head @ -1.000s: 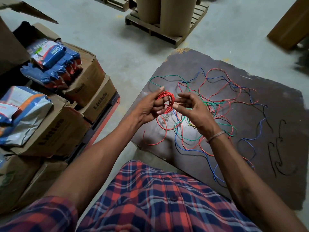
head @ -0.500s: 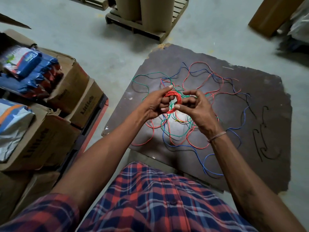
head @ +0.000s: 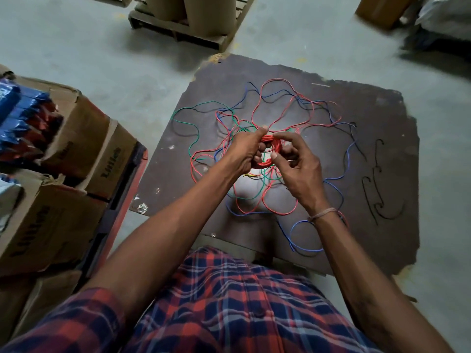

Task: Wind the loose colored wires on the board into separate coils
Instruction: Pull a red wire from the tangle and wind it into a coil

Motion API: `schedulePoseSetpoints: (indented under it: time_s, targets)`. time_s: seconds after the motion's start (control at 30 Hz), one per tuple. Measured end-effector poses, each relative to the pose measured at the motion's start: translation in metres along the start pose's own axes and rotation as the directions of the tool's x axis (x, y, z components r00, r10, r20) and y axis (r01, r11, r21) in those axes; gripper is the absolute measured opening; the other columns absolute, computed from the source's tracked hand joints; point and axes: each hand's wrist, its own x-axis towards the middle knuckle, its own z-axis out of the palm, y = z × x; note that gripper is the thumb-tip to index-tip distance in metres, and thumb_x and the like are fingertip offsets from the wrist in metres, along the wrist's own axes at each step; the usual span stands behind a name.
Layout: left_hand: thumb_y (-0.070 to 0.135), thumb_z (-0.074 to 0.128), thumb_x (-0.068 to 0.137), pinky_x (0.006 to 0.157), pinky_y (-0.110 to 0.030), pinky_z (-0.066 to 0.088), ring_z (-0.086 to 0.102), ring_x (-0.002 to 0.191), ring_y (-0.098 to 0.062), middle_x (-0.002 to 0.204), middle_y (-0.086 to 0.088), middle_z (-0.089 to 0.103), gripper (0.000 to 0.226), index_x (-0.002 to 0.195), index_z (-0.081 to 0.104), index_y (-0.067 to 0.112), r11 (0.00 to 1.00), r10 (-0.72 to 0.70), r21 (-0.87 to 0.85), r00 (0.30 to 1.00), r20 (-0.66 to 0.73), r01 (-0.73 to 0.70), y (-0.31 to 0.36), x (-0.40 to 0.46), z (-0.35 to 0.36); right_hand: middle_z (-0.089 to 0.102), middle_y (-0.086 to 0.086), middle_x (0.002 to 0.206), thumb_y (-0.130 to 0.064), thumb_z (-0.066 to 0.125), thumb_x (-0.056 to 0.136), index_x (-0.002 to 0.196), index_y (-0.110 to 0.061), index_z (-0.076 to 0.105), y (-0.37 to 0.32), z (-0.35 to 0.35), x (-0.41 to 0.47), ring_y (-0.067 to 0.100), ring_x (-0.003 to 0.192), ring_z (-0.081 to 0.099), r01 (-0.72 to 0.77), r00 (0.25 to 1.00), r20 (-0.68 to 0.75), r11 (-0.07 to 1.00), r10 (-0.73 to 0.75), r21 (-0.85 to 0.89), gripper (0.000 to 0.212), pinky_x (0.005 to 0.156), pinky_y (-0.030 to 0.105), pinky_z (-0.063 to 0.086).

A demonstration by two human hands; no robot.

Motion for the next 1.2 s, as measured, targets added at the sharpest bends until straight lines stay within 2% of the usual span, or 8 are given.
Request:
schedulePoseSetpoints:
  time_s: [0.27,0.37,0.5,0.77,0.9,0.97,1.1,1.2]
  targets:
    - [0.046,0.052,0.104,0.036,-0.016,0.021,0.022,0.035,-0.005,0.047,0.006,0.034,0.042,0.076,0.046,0.016,0.998,0.002,-0.055,0.996,0.088,0.003,-0.010,0.001,0.037,0.067,-0.007,0.073,-0.022,0.068,0.097,0.105,-0.020,0.070,0.017,-0.021,0.002,0.007,0.065,0.060,-0.048,0.976,-0.211,0.999,0.051,0.020,0.008,0.060,0.021,0.043]
    - [0.048,0.055,0.100,0.039,-0.018,0.028,0.024,0.036,-0.003,0.054,0.006,0.034,0.039,0.083,0.051,0.012,0.991,-0.020,-0.120,0.963,0.269,0.054,-0.008,0.002,0.044,0.068,0.003,0.073,-0.024,0.067,0.098,0.105,-0.020,0.069,0.028,-0.034,0.006,0.021,0.065,0.060,-0.077,0.968,-0.235,0.995,0.089,0.062,0.008,0.058,0.036,0.045]
    - [0.026,0.052,0.107,0.046,-0.016,0.033,0.028,0.043,-0.001,0.062,0.006,0.041,0.019,0.095,0.052,0.011,0.999,0.037,-0.040,0.922,0.386,-0.024,-0.014,0.002,0.056,0.072,0.008,0.081,-0.024,0.068,0.098,0.105,-0.019,0.067,0.041,-0.055,0.004,0.034,0.077,0.068,-0.106,0.958,-0.248,0.983,0.140,0.147,0.008,0.069,0.050,0.054]
    - [0.011,0.056,0.103,0.044,-0.018,0.037,0.035,0.043,-0.005,0.063,-0.001,0.049,0.021,0.084,0.048,0.015,0.992,0.116,-0.084,0.937,0.330,-0.093,-0.044,0.016,0.096,0.073,0.001,0.085,-0.023,0.064,0.102,0.116,-0.020,0.067,0.072,-0.090,-0.012,0.010,0.079,0.068,-0.169,0.952,-0.230,0.974,0.200,0.148,0.015,0.073,0.028,0.050]
    - [0.008,0.056,0.102,0.046,-0.019,0.030,0.033,0.045,-0.007,0.062,-0.001,0.048,0.024,0.082,0.046,0.015,0.991,0.131,-0.052,0.956,0.264,-0.121,-0.054,0.025,0.106,0.072,-0.006,0.094,-0.029,0.064,0.102,0.135,-0.035,0.064,0.101,-0.115,-0.020,0.002,0.084,0.065,-0.214,0.967,-0.131,0.975,0.220,0.056,0.034,0.081,0.019,0.051]
    - [0.008,0.057,0.102,0.046,-0.020,0.031,0.034,0.045,-0.007,0.062,-0.001,0.049,0.025,0.080,0.046,0.015,0.992,0.125,-0.025,0.962,0.243,-0.123,-0.058,0.030,0.105,0.073,-0.005,0.097,-0.029,0.068,0.098,0.129,-0.031,0.069,0.128,-0.133,-0.022,0.006,0.091,0.068,-0.280,0.937,-0.230,0.958,0.261,-0.054,0.031,0.088,0.021,0.053]
    - [0.010,0.059,0.101,0.046,-0.020,0.034,0.035,0.045,-0.007,0.065,-0.002,0.050,0.024,0.081,0.048,0.015,0.994,0.106,-0.004,0.966,0.237,-0.108,-0.064,0.036,0.103,0.069,0.013,0.102,-0.021,0.069,0.088,0.098,-0.013,0.077,0.200,-0.172,-0.025,0.037,0.102,0.062,-0.575,0.772,-0.519,0.752,0.366,-0.324,0.015,0.101,0.035,0.037]
    - [0.010,0.059,0.102,0.047,-0.020,0.036,0.035,0.045,-0.007,0.067,-0.004,0.052,0.020,0.084,0.051,0.014,0.995,0.098,-0.013,0.958,0.271,-0.098,-0.066,0.035,0.102,0.064,0.015,0.112,-0.023,0.069,0.087,0.097,-0.014,0.076,0.224,-0.185,-0.026,0.040,0.113,0.052,-0.689,0.711,-0.565,0.574,0.418,-0.442,0.015,0.099,0.038,0.037]
